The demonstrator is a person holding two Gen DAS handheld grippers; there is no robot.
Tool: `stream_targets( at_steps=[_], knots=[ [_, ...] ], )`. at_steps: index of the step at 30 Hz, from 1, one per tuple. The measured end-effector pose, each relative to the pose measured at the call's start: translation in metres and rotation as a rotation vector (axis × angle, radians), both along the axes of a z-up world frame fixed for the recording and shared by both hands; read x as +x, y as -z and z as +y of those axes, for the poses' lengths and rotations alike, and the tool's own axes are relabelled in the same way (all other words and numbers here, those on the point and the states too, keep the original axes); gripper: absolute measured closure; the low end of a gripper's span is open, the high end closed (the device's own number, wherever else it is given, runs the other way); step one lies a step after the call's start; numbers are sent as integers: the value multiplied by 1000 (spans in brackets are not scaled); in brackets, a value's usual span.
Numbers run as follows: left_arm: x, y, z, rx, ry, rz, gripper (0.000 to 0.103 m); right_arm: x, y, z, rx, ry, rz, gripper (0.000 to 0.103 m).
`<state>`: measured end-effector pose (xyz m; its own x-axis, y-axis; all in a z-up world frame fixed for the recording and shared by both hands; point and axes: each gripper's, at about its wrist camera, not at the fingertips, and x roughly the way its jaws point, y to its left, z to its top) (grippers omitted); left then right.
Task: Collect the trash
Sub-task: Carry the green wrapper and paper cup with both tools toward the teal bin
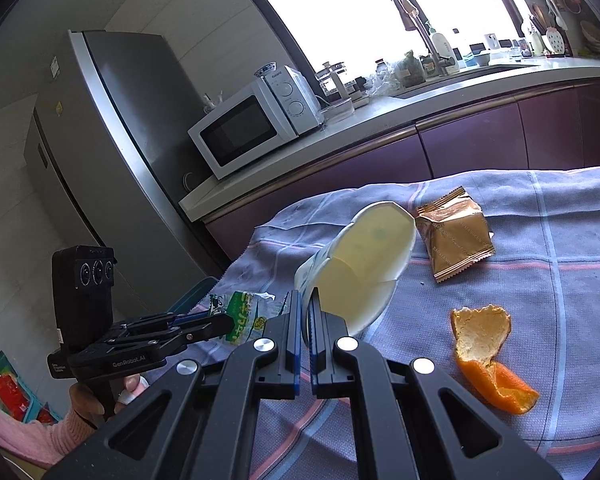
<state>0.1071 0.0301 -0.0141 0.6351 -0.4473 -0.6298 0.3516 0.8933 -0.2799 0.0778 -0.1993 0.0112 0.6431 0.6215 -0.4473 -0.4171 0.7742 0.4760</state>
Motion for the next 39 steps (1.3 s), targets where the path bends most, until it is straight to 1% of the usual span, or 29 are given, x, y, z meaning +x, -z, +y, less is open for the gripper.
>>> stream_targets(
  at_steps=[21,39],
  knots=[
    [-18,-15,32,4,-67,-40,83,6,-5,30,18,-54,0,101],
    [-38,-27,53,-2,-127,-51,83,12,-3,51,23,-99,8,101]
  ],
)
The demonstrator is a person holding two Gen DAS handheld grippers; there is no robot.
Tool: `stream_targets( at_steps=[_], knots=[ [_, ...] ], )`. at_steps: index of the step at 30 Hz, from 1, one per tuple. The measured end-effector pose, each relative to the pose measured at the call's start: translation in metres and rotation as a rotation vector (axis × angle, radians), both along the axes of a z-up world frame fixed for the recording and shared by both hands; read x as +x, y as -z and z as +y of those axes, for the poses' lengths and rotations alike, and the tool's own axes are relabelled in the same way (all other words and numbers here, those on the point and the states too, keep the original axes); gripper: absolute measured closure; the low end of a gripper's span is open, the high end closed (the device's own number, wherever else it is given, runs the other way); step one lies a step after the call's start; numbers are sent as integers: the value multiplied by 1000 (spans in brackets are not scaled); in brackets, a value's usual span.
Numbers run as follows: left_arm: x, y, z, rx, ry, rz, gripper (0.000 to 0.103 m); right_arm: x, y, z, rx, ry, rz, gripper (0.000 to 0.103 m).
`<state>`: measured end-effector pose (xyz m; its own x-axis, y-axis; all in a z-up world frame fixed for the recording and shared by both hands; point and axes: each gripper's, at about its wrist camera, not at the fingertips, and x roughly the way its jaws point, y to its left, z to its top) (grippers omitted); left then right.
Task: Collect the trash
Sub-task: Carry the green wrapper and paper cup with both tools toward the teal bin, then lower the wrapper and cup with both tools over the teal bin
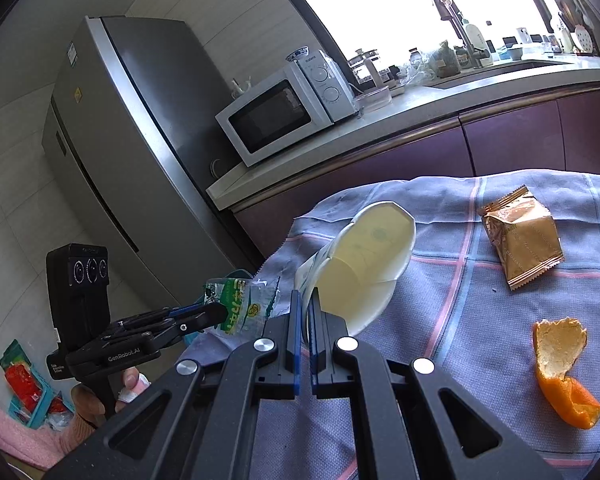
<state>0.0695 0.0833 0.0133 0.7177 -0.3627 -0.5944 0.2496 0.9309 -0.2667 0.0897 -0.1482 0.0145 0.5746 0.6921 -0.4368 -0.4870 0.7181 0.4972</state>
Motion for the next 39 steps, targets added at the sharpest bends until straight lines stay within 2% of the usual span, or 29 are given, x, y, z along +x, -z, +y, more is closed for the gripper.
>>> stream_targets(
  at_steps=[39],
  knots=[
    [-21,-15,47,-10,-119,-20,83,13,-3,48,1,-97,10,101]
  ],
)
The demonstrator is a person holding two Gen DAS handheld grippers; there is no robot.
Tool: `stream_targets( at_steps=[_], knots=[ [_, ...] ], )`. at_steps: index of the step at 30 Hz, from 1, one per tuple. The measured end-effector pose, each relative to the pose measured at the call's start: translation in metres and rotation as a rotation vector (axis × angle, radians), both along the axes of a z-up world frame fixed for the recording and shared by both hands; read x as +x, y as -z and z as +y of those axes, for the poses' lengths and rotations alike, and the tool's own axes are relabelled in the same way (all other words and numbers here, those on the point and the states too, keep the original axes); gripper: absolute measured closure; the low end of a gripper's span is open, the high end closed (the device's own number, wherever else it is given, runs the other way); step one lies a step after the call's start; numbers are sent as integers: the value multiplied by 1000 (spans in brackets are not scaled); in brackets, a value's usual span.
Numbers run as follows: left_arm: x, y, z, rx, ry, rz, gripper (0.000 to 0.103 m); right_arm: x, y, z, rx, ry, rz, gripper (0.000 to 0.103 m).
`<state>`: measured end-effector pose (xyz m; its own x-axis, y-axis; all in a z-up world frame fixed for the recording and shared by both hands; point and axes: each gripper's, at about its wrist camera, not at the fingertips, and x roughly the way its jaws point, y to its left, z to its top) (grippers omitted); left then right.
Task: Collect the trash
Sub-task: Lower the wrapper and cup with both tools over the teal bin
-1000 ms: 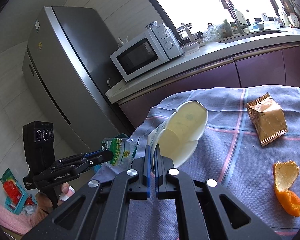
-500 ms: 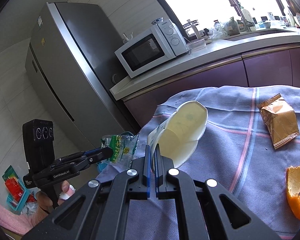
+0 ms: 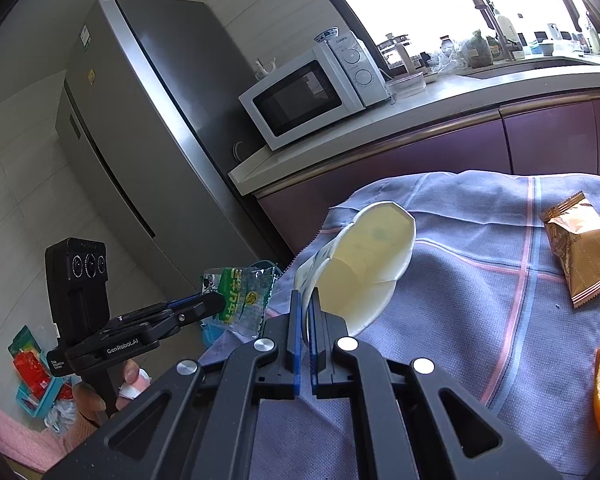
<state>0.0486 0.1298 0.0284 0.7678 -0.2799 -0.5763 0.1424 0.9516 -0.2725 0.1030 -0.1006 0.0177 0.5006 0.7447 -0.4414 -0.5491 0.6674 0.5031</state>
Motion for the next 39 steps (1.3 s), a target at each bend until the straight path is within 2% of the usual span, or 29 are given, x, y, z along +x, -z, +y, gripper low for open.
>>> stream_targets(
  at_steps=[18,39],
  knots=[
    [-7,-1,34,-9,-68,-8,83,7,0,32,9,-62,15,101],
    [-14,0,86,2,-175,-15,83,24,-2,94,-4,-178,38,101]
  ],
)
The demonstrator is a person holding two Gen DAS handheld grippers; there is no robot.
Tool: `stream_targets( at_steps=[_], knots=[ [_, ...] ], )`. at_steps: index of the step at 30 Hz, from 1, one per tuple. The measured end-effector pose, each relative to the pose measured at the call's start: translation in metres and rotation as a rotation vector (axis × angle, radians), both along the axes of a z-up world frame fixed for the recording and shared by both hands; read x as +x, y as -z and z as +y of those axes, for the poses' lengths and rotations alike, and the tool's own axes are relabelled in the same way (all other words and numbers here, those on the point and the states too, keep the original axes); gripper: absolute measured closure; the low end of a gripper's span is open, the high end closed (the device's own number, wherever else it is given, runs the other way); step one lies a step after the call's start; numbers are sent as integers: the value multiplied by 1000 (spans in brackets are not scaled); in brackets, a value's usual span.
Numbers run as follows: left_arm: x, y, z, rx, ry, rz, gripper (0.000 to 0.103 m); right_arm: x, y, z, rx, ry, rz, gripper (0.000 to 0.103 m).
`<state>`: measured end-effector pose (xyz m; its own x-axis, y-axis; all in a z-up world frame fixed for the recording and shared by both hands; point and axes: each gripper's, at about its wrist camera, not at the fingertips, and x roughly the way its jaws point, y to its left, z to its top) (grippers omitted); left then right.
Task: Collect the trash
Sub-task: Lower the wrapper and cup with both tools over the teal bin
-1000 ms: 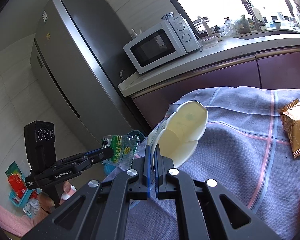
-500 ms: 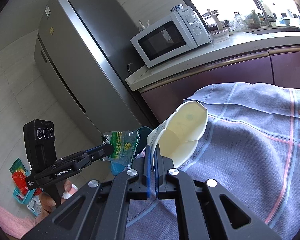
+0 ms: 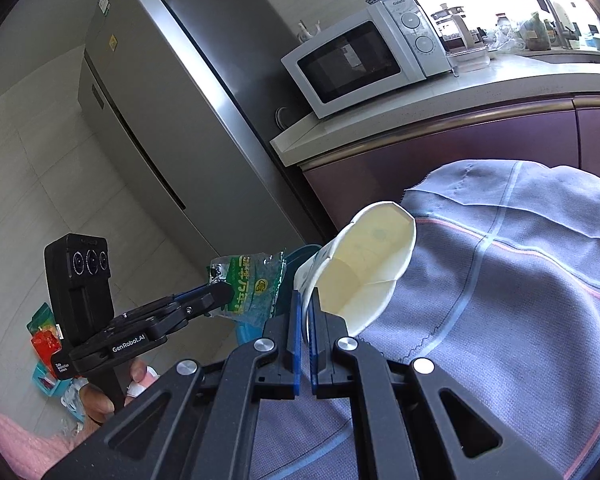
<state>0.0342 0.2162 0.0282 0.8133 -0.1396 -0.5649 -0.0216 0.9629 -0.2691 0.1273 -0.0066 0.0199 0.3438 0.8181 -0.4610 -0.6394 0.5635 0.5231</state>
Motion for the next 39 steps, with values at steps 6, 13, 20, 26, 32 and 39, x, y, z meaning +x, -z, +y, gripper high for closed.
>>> stream_targets(
  at_steps=[6,13,20,26,32,39],
  knots=[
    [-1,1,15,3,-34,2,83,6,0,14,-2,-26,12,101],
    [0,5,36,8,-79,8,83,11,1,39,-17,-61,15,101],
    [2,11,52,9,-110,21,83,16,7,63,-37,-91,30,101],
    [4,15,67,6,-139,26,83,20,11,79,-54,-106,36,101],
    [6,21,82,1,-165,36,83,23,15,93,-78,-123,47,101],
    [8,28,92,-4,-190,52,83,27,22,109,-115,-144,61,101]
  ],
)
